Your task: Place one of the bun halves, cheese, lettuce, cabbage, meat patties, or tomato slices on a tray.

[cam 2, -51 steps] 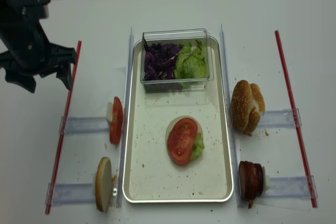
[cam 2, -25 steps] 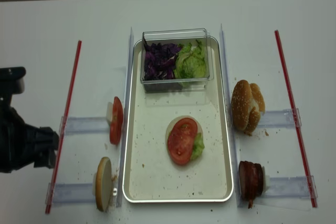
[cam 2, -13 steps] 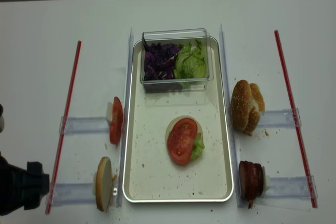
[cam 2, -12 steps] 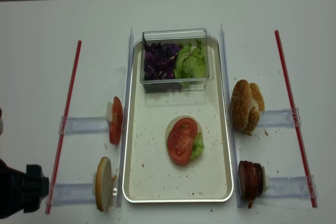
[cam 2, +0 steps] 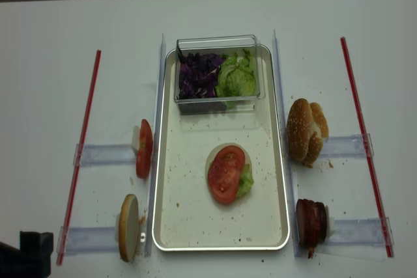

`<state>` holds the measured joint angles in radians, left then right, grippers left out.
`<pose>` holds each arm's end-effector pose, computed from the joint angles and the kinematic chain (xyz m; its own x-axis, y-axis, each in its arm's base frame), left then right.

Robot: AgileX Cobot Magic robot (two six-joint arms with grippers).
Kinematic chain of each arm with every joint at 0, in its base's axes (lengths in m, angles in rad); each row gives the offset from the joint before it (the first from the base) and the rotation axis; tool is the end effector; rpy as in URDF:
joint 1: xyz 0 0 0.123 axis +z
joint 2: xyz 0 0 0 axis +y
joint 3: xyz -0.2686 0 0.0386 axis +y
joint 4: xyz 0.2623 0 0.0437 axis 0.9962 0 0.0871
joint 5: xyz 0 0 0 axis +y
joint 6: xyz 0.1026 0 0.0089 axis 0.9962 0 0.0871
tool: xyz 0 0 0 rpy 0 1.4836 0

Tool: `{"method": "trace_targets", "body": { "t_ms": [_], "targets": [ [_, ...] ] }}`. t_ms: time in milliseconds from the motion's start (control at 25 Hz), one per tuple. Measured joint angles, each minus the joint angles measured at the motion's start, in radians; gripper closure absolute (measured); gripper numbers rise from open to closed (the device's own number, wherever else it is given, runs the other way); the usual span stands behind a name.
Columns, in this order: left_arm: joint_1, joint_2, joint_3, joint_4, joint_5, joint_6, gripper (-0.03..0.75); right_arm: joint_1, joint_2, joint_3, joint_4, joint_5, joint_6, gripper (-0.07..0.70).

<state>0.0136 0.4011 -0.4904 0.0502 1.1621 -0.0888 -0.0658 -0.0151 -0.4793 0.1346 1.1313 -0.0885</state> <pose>0.0819 0.0059 0.2446 -0.8286 -0.0800 -0.5541 -0.0963 0.9954 0.0003 0.0291 0.0106 0.2673 -0.5169 0.0033 -0.8560 -0.0543 0.9979 0.0366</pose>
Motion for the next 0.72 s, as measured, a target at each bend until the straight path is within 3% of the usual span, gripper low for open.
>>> {"method": "trace_targets", "body": {
  "t_ms": [440,720],
  "targets": [
    [0.0,-0.335,0.0,0.013,0.014,0.027,0.139,0.0,0.0,0.0,0.0,0.0,0.0,0.595],
    [0.0,-0.416,0.0,0.026,0.023,0.032,0.139,0.0,0.0,0.0,0.0,0.0,0.0,0.595]
  ]
}}
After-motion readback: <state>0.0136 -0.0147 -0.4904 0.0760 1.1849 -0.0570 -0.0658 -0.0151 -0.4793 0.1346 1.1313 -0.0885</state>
